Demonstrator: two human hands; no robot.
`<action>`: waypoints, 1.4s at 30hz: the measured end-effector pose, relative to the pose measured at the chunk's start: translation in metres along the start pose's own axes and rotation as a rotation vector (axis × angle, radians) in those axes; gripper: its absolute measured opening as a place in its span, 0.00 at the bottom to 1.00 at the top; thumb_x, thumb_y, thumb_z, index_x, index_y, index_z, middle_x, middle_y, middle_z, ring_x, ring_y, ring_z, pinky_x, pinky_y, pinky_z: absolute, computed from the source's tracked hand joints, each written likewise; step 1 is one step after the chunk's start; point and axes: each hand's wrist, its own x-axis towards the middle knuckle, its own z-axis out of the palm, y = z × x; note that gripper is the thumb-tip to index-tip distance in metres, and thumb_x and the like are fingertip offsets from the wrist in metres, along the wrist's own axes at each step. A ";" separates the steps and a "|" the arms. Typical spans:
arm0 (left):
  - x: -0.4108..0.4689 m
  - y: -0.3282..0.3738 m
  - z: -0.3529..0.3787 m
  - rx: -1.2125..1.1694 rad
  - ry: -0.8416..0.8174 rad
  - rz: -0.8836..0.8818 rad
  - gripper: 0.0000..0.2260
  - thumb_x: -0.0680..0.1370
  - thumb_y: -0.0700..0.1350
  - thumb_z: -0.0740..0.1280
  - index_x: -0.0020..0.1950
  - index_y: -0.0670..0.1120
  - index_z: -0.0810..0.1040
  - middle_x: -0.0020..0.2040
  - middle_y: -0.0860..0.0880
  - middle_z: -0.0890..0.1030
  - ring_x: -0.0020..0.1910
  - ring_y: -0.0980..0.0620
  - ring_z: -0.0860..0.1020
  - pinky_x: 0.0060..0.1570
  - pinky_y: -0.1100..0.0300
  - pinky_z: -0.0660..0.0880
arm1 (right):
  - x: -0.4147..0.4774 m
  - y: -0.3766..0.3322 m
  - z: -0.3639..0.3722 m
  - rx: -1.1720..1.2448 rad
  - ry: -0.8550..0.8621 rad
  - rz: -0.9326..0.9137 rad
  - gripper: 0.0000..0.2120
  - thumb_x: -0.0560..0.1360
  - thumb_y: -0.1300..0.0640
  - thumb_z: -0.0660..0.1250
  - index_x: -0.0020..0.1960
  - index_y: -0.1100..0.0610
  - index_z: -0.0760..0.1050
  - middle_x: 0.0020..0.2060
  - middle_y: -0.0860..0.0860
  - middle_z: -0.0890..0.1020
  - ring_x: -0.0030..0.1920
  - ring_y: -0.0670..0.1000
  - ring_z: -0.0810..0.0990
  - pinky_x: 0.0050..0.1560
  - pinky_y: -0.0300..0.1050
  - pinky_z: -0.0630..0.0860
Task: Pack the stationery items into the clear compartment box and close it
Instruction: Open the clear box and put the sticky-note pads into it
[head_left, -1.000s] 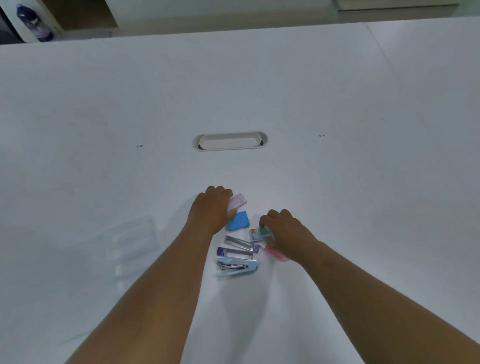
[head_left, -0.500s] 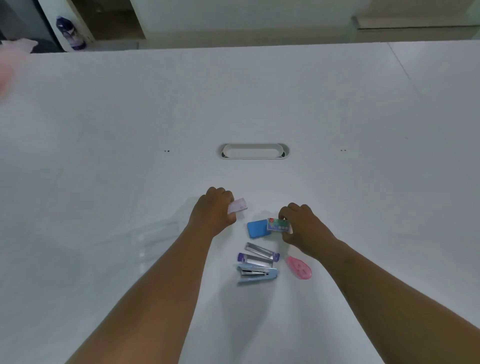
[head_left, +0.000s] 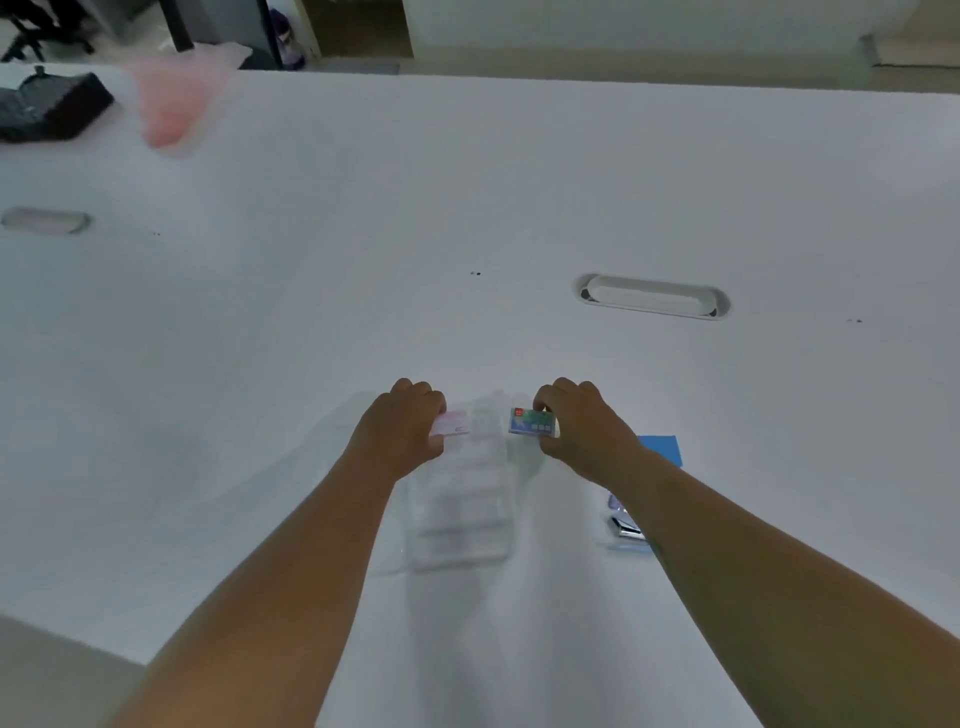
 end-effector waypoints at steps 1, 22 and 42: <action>-0.003 -0.009 0.001 -0.018 -0.005 -0.004 0.10 0.70 0.44 0.68 0.49 0.44 0.76 0.45 0.47 0.77 0.48 0.45 0.71 0.41 0.54 0.69 | 0.006 -0.009 0.007 -0.011 0.003 -0.003 0.11 0.71 0.60 0.68 0.53 0.56 0.72 0.50 0.53 0.75 0.50 0.55 0.69 0.47 0.53 0.75; 0.003 -0.043 0.014 -0.202 0.004 0.048 0.13 0.75 0.47 0.66 0.59 0.47 0.77 0.52 0.49 0.77 0.52 0.48 0.72 0.46 0.54 0.73 | 0.061 -0.055 0.038 -0.224 -0.023 -0.019 0.10 0.75 0.63 0.63 0.55 0.56 0.75 0.51 0.53 0.75 0.51 0.56 0.71 0.44 0.52 0.77; -0.013 -0.033 0.018 -0.211 0.036 -0.088 0.15 0.75 0.48 0.69 0.61 0.48 0.75 0.56 0.49 0.76 0.56 0.49 0.74 0.51 0.55 0.72 | 0.030 -0.033 0.028 0.052 0.003 0.080 0.09 0.77 0.58 0.63 0.57 0.54 0.74 0.53 0.53 0.77 0.54 0.54 0.73 0.51 0.54 0.76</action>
